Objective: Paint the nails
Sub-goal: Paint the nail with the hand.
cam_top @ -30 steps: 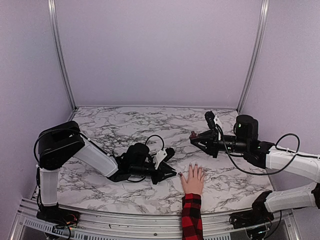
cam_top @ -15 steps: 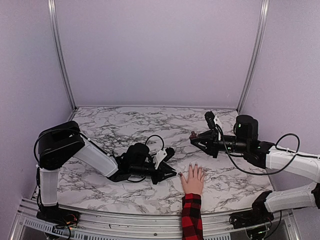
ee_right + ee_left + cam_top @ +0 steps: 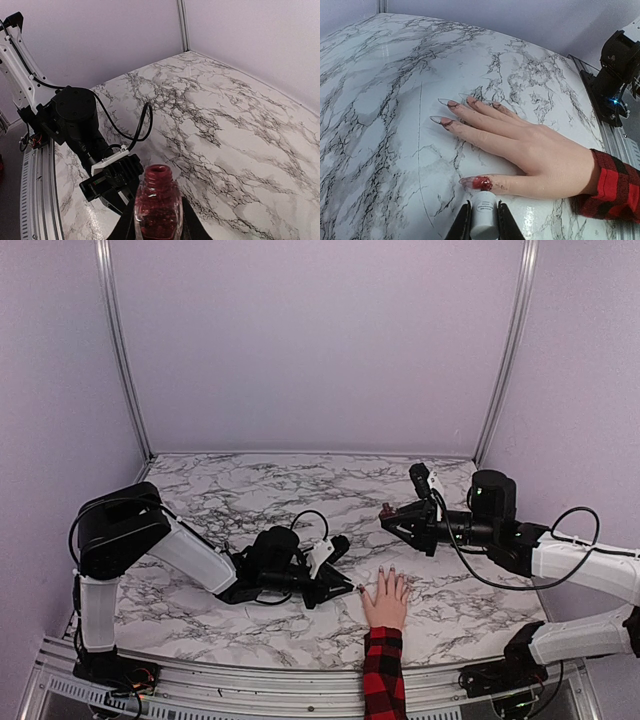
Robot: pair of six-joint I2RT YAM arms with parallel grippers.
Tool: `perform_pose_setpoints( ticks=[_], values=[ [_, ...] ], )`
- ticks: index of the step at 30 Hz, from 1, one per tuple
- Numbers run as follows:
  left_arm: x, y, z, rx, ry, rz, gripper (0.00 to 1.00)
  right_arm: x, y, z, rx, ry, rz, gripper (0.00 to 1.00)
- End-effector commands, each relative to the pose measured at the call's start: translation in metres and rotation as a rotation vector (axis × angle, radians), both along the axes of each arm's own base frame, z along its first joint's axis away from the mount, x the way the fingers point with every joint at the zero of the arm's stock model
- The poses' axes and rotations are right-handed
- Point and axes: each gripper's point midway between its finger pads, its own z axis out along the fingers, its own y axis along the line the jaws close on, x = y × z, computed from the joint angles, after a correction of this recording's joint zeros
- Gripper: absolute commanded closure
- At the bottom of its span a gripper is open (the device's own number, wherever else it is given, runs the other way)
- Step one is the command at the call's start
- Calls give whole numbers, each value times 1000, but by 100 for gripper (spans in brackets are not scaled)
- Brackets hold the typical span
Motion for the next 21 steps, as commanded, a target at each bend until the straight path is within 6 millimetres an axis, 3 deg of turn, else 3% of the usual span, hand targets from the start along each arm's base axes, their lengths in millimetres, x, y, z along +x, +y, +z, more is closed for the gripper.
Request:
perform_pose_setpoints(
  ticks=[1,21],
  values=[
    [0,-8,5,-32,-11,-17,100,7,1,25,27,-51,-8,100],
    [9,-1,4,-22,-14,20,100,7,1,25,29,-51,-7,100]
  ],
)
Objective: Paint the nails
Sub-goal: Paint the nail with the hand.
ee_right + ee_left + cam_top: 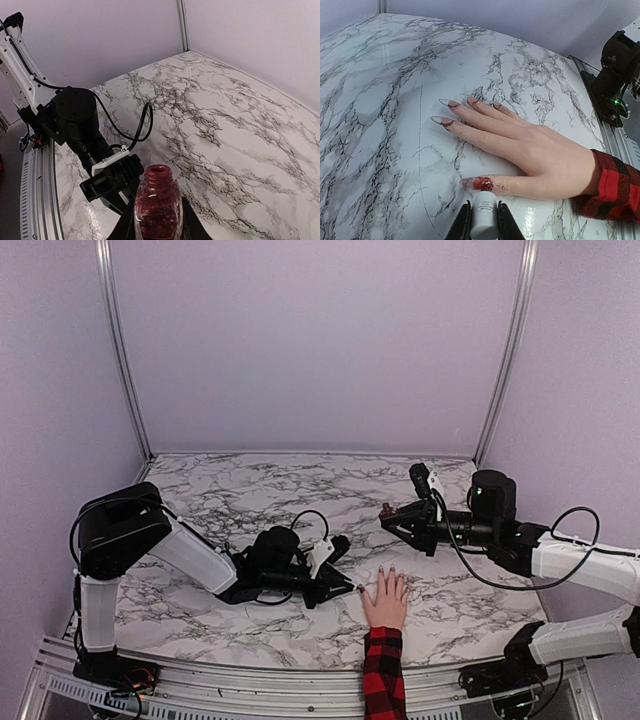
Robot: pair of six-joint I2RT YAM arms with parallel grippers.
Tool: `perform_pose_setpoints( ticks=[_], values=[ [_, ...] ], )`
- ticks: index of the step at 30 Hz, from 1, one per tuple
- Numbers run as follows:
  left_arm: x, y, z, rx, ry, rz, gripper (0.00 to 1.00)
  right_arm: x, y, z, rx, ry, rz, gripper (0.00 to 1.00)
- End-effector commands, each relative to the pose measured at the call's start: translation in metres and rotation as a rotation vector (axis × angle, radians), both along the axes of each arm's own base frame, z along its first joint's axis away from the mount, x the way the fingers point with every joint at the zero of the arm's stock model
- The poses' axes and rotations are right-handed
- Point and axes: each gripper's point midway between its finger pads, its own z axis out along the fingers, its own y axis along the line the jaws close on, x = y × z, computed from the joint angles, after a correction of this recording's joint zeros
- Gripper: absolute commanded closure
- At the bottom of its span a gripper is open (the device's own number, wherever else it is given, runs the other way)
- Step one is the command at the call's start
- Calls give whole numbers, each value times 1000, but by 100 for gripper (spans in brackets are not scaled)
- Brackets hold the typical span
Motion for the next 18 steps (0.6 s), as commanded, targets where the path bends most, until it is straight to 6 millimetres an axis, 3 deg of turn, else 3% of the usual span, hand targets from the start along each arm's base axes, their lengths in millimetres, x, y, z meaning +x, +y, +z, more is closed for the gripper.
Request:
perform_pose_setpoints(
  ticks=[1,18],
  values=[
    [7,-1,5,-21,-12,17,100,7,1,26,29,-52,-8,100],
    [27,2,10,-30,-23,68,100,7,0,26,29,-53,-9,100]
  ],
)
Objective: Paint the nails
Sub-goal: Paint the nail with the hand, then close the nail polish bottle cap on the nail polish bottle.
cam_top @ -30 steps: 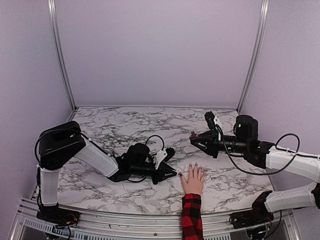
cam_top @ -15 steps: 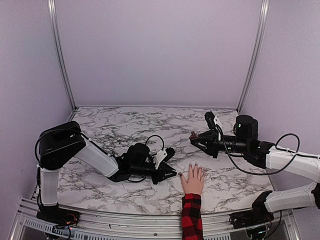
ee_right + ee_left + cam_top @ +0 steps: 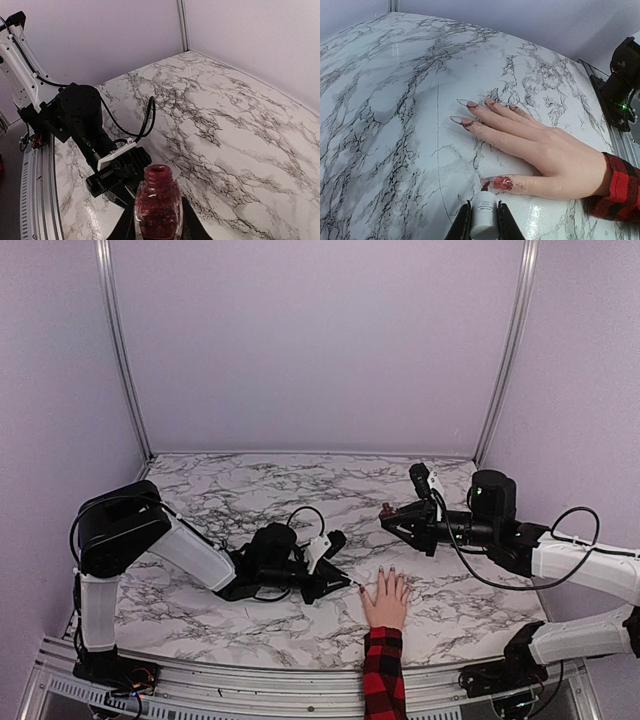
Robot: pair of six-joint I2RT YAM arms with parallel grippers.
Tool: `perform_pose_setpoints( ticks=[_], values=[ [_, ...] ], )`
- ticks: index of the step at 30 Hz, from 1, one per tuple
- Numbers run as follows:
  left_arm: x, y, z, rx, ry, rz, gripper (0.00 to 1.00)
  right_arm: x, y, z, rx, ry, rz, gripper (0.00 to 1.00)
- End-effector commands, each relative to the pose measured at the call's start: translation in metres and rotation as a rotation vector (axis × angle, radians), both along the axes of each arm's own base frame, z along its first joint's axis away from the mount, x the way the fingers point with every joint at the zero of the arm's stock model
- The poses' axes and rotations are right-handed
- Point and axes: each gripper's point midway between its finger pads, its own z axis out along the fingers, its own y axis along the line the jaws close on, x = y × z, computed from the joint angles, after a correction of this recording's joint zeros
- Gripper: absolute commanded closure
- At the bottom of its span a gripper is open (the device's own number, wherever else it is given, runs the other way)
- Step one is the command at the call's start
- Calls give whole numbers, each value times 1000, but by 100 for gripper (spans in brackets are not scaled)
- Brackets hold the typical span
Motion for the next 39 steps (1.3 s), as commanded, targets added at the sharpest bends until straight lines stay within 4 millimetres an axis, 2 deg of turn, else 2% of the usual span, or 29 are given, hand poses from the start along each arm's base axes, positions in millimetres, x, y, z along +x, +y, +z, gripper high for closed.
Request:
perform_pose_setpoints(
  ticks=[1,8,13,19,22,28,29,30,31,39],
  values=[
    [14,-3,11,-33,-23,32,100,7,1,26,29,-54,-9,100],
    [28,3,27,-57,-45,77,100,5,-1,31,38,-65,-11,100],
    [32,12,54,-95,-59,113,100,4,-2,37,53,-85,-12,100],
    [37,38,95,-157,-26,175,100,-3,0,44,83,-115,22,100],
    [37,51,107,-113,-1,198,100,-10,-1,51,108,-141,39,100],
    [23,74,146,-89,30,211,100,-25,4,60,145,-189,98,100],
    [19,78,158,-96,26,210,100,-29,7,60,145,-197,110,100],
    [16,81,158,-74,38,210,100,-30,9,61,143,-207,114,100],
    [13,85,170,-74,34,207,100,-35,13,60,140,-218,127,100],
    [-17,117,221,-67,26,184,100,-62,45,54,99,-300,226,100]
  ],
)
